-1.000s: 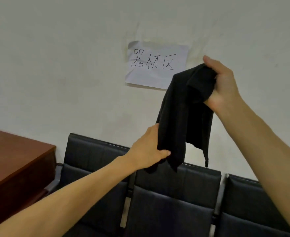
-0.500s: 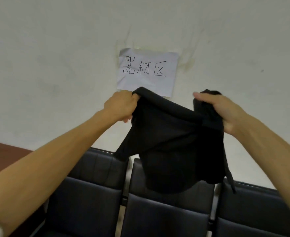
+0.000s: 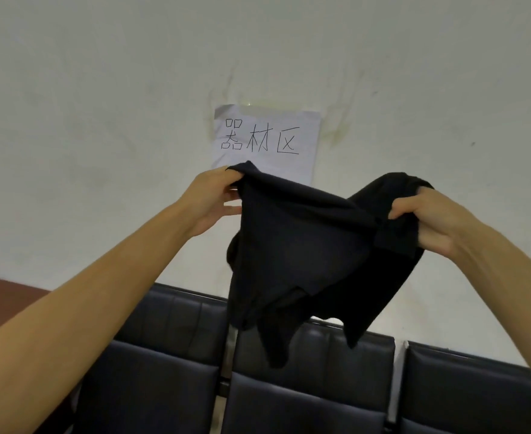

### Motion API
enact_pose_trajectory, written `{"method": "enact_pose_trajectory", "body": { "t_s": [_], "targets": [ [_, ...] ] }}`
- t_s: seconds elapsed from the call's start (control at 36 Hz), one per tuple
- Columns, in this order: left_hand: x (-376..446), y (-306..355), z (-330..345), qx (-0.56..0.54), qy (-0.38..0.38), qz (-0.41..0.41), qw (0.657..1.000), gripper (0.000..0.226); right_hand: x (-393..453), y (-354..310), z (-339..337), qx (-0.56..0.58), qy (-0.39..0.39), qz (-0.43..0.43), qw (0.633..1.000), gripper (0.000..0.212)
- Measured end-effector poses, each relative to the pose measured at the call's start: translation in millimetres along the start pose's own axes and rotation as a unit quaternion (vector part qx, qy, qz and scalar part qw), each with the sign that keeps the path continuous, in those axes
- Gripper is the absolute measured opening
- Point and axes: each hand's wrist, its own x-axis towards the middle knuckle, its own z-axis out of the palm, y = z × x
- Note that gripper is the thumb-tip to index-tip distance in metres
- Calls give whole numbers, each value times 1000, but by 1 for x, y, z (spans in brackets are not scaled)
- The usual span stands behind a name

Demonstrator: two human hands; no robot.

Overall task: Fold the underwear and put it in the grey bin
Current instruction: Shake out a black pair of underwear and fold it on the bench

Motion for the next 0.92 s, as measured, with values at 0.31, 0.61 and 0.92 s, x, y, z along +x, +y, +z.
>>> {"method": "enact_pose_trajectory", "body": {
  "t_s": [0.31, 0.61, 0.92],
  "targets": [
    [-1, -4, -25, -100, 25, 11, 995, 34, 11, 9, -12, -84, 184, -30, 979, 43],
    [2, -11, -28, -96, 57, 24, 993, 49, 9, 11, -11, -104, 133, 7, 986, 36],
    [0, -25, -32, 68, 17, -71, 995, 11, 8, 15, -17, -137, 94, 39, 985, 28]
  ]
}}
